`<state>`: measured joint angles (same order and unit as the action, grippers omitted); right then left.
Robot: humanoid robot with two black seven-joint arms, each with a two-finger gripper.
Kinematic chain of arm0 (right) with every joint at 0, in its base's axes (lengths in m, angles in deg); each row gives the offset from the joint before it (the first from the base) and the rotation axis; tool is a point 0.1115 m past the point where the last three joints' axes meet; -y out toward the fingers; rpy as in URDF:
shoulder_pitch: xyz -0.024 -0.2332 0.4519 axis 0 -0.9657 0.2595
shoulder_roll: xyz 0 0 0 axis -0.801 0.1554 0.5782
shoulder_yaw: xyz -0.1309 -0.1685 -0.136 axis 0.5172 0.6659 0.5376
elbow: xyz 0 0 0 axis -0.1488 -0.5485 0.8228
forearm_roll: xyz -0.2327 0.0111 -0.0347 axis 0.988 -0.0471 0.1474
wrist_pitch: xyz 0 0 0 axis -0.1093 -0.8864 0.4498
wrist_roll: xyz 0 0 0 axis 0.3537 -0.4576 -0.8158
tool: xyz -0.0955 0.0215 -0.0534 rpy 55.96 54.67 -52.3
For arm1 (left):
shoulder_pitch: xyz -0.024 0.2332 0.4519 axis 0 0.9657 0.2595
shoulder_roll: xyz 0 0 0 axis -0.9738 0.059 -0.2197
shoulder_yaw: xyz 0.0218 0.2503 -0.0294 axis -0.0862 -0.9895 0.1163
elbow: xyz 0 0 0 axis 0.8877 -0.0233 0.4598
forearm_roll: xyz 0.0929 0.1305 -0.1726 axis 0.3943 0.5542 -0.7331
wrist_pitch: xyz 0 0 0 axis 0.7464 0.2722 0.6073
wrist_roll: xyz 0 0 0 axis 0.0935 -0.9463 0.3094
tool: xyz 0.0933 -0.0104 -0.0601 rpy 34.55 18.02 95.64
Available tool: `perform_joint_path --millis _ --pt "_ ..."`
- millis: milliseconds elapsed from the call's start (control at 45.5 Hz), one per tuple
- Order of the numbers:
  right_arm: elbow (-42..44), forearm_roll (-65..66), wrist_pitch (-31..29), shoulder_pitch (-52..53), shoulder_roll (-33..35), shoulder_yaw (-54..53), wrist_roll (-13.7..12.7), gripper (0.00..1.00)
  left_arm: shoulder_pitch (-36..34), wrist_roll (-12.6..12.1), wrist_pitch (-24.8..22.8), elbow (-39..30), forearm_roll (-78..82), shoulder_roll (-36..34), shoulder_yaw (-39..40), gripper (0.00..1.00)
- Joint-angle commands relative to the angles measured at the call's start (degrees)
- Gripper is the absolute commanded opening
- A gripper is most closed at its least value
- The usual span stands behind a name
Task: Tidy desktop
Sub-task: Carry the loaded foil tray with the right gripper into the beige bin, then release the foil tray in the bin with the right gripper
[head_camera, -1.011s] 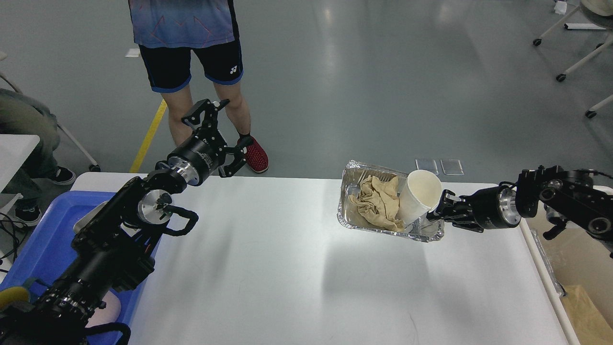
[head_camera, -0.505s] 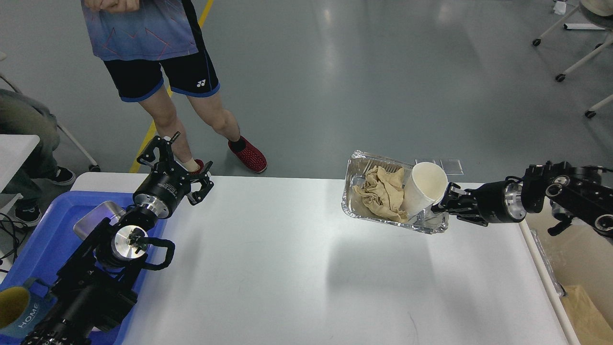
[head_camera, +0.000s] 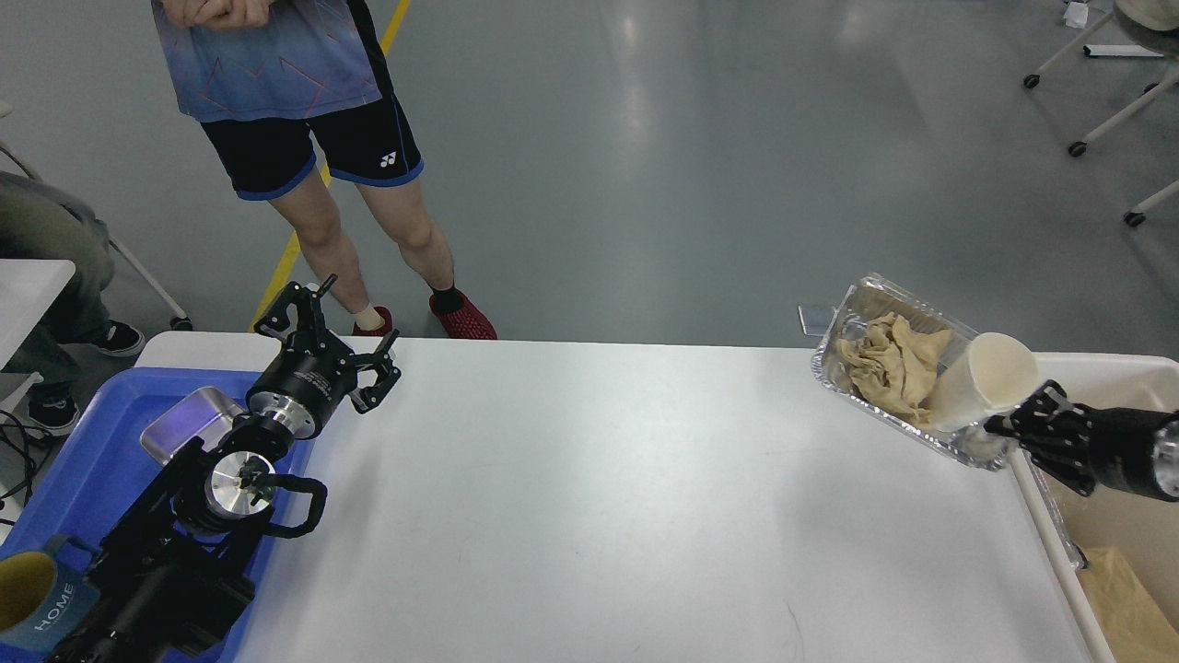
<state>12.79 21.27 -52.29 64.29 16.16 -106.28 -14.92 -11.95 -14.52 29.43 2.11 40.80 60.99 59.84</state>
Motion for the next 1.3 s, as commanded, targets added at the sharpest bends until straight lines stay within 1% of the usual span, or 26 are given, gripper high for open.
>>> perform_joint_path --millis 0,66,176,417,549,747,945,967,989,1033,1121,1143,1187,1209,1274 --pt "0.8 -2.6 0.2 -7.4 1.8 -6.8 0.0 0.00 0.4 0.0 0.0 0.0 0.0 0.1 -0.1 0.96" --pt "1.8 -4.1 0.9 -10.3 2.1 -9.1 -0.1 0.00 0.7 0.0 -0.1 0.0 0.0 0.2 -0.3 0.96" --pt "6.7 -7.3 2.4 -13.3 2.4 -10.5 -0.1 0.00 0.8 0.0 -0.1 0.0 0.0 0.3 -0.5 0.96" --pt "19.1 -14.5 4.5 -14.0 1.9 -9.9 -0.2 0.00 1.5 0.0 -0.2 0.0 0.0 0.4 -0.7 0.96" --pt "23.6 -15.4 5.1 -14.0 1.8 -9.9 -0.3 0.00 1.6 0.0 -0.2 0.0 0.0 0.5 -0.8 0.96" --pt "26.1 -15.9 7.1 -14.0 0.9 -9.9 -0.6 0.00 1.9 0.0 -0.2 0.0 0.0 0.5 -0.8 0.96" --pt "26.3 -15.9 8.8 -13.9 0.1 -9.8 -0.6 0.00 2.6 0.0 -0.3 0.0 0.0 0.4 -0.8 0.96" --pt "26.3 -15.9 9.0 -13.8 0.0 -9.8 -0.6 0.05 2.6 0.0 -0.4 0.0 0.0 0.4 -0.9 0.96" --pt "26.3 -15.9 9.3 -13.7 -0.1 -9.8 -0.7 0.11 2.7 0.0 -0.4 0.0 0.0 0.4 -0.8 0.96" --pt "26.3 -15.9 10.5 -13.6 -0.3 -9.8 -0.6 0.30 2.7 0.0 -0.4 0.0 0.0 0.4 -0.8 0.96" --pt "26.3 -16.0 14.9 -13.5 -0.9 -10.1 -0.6 0.76 2.8 0.0 -0.4 0.0 0.0 0.4 -0.8 0.96" --pt "26.2 -16.0 16.2 -13.5 -1.0 -10.1 -0.6 0.86 2.8 0.0 -0.4 0.0 0.0 0.4 -0.8 0.96" --pt "26.2 -16.1 18.1 -13.4 -1.5 -10.1 -0.6 0.97 2.8 0.0 -0.4 0.0 0.0 0.4 -0.8 0.96" --pt "26.2 -16.3 18.6 -13.3 -1.6 -10.1 -0.6 0.99 2.8 0.0 -0.4 0.0 0.0 0.4 -0.8 0.96" --pt "26.2 -16.3 19.4 -13.0 -1.7 -10.1 -0.6 1.00 2.8 0.0 -0.4 0.0 0.0 0.5 -0.9 0.96"
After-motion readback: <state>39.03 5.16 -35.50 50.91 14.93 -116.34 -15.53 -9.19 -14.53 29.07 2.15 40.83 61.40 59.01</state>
